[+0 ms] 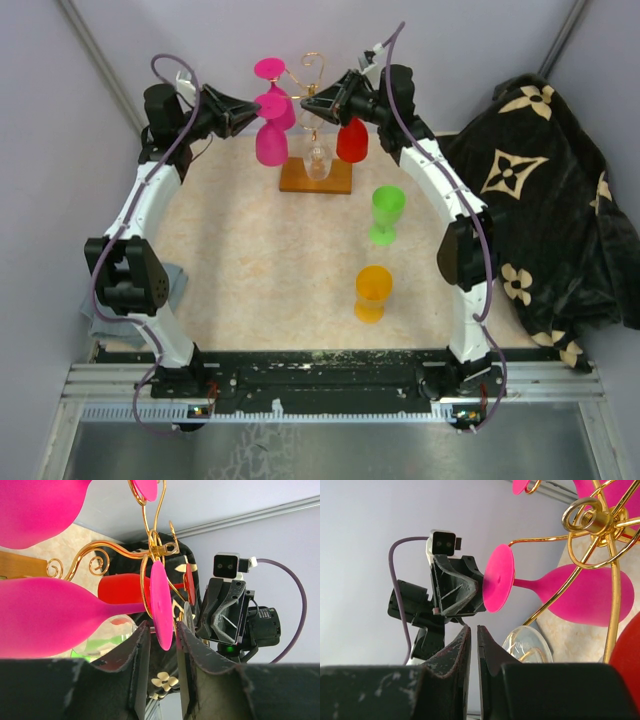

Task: Place the wine glass upside down on the wine glass rack
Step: Turn the wine glass upside down at the wine rack.

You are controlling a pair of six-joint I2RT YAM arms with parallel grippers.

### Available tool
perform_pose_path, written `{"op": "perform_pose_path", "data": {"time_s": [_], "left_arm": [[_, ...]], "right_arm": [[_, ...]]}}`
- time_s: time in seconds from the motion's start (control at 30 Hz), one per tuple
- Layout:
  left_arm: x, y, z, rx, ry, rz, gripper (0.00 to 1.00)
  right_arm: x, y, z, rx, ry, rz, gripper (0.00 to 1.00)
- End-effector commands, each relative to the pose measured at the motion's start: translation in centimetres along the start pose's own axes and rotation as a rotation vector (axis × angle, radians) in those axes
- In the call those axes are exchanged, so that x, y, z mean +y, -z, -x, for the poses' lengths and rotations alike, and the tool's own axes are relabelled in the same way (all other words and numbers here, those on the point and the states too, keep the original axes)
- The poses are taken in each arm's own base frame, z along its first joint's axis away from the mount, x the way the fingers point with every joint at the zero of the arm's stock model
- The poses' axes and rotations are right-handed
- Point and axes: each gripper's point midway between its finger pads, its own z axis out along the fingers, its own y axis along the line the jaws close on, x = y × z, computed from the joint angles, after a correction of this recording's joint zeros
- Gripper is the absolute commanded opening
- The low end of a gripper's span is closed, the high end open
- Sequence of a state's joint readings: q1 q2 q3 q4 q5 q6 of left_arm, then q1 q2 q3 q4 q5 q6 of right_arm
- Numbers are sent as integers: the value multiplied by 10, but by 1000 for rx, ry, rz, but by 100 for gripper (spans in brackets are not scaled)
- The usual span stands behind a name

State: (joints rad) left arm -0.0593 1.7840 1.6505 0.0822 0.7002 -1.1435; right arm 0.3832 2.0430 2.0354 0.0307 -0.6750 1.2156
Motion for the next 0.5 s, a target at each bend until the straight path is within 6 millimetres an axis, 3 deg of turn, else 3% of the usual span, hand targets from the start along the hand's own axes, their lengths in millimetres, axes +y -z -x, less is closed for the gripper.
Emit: {"op": "perform_pose_path", "data": {"time_s": [0.0, 0.2, 0.47], "left_arm": [[-27, 13, -1, -11, -73, -44, 36], [-35, 26, 0, -32, -115, -21, 48], [-44, 50, 12, -102, -206, 25, 50]], "right_arm": [[56, 19, 6, -38, 91, 102, 11], [65, 23, 8, -43, 113, 114, 11], [74, 28, 11, -54, 148, 116, 11]]}}
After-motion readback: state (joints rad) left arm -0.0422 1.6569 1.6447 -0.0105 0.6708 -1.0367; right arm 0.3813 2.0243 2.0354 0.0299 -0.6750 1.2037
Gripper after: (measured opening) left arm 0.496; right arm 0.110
